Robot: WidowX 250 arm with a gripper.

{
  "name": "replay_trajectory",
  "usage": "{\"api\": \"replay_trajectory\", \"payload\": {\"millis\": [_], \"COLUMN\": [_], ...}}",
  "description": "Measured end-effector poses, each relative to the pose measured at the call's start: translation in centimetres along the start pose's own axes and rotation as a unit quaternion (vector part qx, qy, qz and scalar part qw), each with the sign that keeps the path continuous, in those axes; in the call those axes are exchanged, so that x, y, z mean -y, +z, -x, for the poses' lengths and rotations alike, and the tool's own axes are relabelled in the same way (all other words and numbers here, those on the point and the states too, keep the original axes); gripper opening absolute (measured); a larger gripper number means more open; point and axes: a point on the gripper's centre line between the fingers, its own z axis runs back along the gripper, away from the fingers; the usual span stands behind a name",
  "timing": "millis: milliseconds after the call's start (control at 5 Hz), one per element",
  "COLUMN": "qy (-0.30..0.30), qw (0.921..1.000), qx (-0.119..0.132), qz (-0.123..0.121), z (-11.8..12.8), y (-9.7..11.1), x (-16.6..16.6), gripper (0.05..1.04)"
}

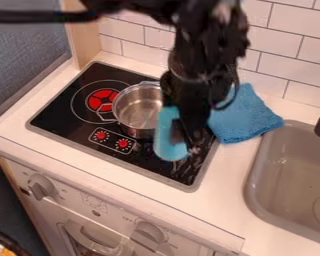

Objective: Moved the blue glue to the bottom right corner of the burner

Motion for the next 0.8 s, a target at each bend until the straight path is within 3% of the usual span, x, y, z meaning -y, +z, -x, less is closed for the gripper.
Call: {"api": "replay_trajectory", "payload": {"millis": [400,800], "qy": [-0.014,-0.019], "qw": [0.9993,0.999], "qx": [-0.029,-0.033], "qz": [0.021,0.023], "z": [-1.6,-2.1], "y": [-3.5,-5.2], "x": [0.2,0.4], "gripper": [0.673,0.673]}}
